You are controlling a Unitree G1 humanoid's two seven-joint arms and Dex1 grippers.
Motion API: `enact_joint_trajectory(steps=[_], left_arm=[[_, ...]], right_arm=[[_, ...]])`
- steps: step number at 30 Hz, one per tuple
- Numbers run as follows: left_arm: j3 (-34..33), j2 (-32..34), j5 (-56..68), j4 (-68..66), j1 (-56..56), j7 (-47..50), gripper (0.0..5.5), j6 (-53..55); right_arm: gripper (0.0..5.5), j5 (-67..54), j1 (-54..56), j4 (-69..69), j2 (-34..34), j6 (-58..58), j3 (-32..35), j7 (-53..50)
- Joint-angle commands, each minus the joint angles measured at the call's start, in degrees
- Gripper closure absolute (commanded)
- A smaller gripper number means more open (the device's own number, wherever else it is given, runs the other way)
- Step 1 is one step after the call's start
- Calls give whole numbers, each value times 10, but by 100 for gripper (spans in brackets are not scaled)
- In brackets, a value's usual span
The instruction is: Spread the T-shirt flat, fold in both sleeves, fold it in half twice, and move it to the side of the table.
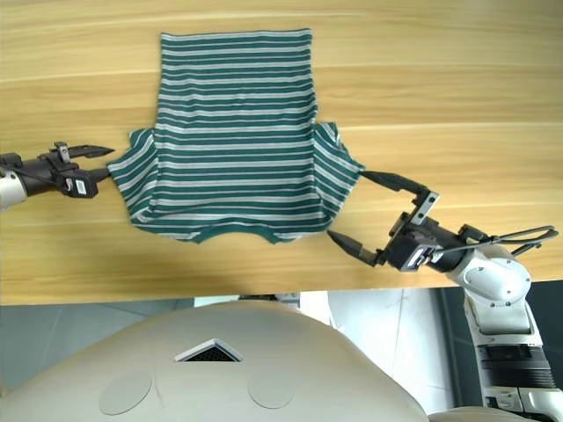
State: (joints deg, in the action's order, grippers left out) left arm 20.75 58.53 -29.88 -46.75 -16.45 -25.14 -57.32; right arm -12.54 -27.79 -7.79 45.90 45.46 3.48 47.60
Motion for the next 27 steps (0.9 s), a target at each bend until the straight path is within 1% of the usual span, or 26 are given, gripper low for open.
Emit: enact_joint_trajectory(steps=[1, 2, 3, 6, 8, 15, 21, 27], left_arm=[[16, -7, -26, -9, 10, -4, 438, 10], [17, -7, -26, -9, 10, -4, 454, 10], [17, -7, -25, -8, 11, -4, 483, 10], [19, -8, -24, -8, 11, -5, 529, 9], [20, -8, -24, -8, 11, -4, 546, 9], [11, -12, 9, -8, 14, -11, 546, -20], [-6, -8, 124, 4, 14, -60, 546, -78], [-19, -2, 148, 10, 14, -82, 546, -75]], right_arm=[[10, -4, 2, -7, 1, 3, -1, 4], [10, -4, 1, -8, 1, 2, -1, 4], [10, -4, 1, -8, 1, 2, -1, 3], [10, -4, 1, -9, 1, 1, -2, 3], [10, -4, 2, -9, 0, 1, -3, 3], [10, -3, 3, -8, -1, 1, -4, 2], [10, -3, 4, -6, -3, 2, -6, 2], [10, -1, 4, -4, -8, 6, -13, 1]])
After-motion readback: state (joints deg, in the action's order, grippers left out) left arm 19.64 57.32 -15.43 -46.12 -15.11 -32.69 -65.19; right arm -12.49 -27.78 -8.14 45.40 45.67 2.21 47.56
